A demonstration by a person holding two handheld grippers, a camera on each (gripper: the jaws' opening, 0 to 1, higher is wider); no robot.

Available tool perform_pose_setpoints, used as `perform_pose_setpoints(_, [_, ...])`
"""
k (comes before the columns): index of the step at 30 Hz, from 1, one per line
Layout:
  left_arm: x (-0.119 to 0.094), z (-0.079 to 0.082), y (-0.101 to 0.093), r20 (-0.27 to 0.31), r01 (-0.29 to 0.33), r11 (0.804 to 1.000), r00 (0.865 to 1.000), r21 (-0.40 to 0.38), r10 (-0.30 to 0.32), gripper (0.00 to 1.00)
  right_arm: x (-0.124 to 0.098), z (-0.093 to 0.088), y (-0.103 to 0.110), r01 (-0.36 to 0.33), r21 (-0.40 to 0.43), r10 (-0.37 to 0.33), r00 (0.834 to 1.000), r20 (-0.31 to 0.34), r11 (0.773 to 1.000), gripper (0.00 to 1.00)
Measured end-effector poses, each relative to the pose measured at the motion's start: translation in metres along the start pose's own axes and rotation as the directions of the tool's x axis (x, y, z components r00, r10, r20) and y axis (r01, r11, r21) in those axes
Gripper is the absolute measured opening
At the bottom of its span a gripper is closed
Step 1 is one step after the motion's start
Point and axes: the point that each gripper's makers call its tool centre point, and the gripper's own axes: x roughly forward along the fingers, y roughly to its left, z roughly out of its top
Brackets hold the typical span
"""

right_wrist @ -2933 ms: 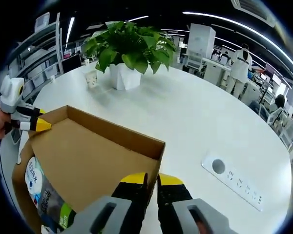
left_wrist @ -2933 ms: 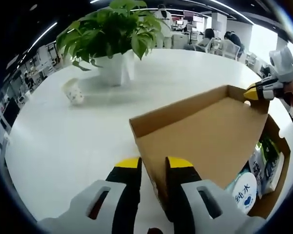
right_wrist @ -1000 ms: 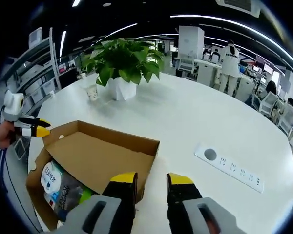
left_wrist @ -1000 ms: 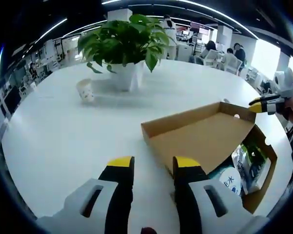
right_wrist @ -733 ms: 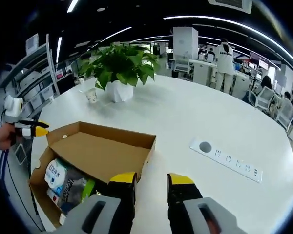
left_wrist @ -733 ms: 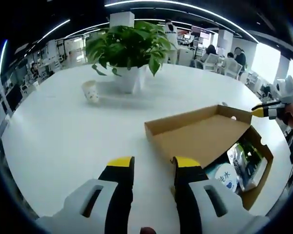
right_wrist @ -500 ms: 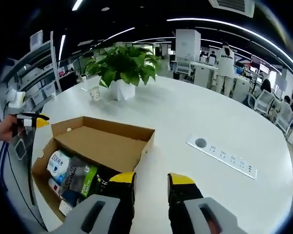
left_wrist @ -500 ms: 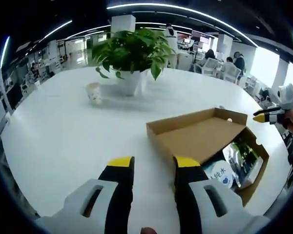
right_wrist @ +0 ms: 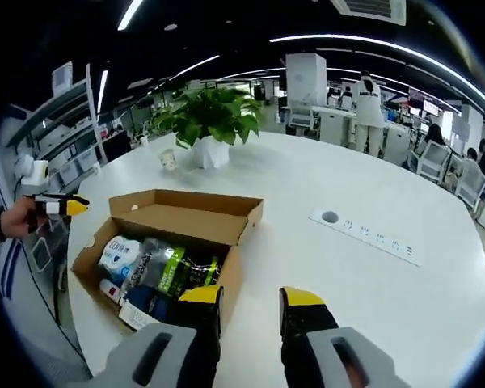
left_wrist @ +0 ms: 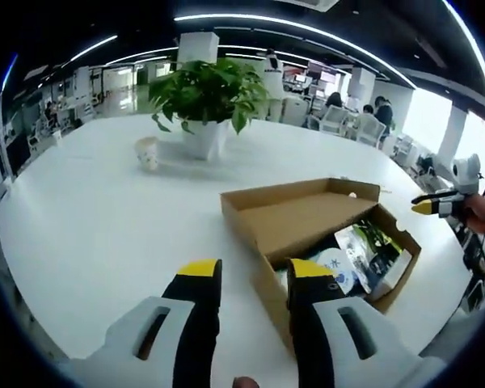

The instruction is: Operate the shoe box by opening the lid, removing the specified soft item, and placing it in the target area until the item is outside and the box remains undamaged.

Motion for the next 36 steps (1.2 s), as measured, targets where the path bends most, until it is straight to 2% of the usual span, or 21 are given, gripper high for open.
perform_pose_setpoints(6, [-0.004,-0.004,-0.025,-0.006,0.056,0.998,0.998,0.033,-0.056,0.34,-0.014,-0.011,0.011,-0.022,0.015,0.021,0.999,0.026,1.0,0.28])
perform_pose_setpoints(8, [-0.004,-0.007,-0.04,-0.012,0.089,0.995,0.996,0.048,-0.089,0.35,-0.018,-0.015,0.015,-0.028,0.022,0.027,0.999,0.031,0.999,0.29])
perform_pose_setpoints(13, [0.004,-0.016,-0.072,-0.045,0.167,0.983,0.985,0.073,-0.164,0.4,-0.025,-0.018,0.018,-0.037,0.022,0.036,0.999,0.041,0.999,0.32])
perform_pose_setpoints(20, [0.015,-0.033,-0.099,-0.094,0.226,0.972,0.971,0.068,-0.22,0.4,-0.029,-0.018,0.016,-0.035,0.023,0.033,0.998,0.051,0.999,0.33])
perform_pose_setpoints(36, [0.034,-0.065,-0.132,-0.193,0.288,0.957,0.941,0.026,-0.278,0.4,-0.034,-0.028,0.017,-0.037,0.035,0.036,0.998,0.045,0.999,0.34])
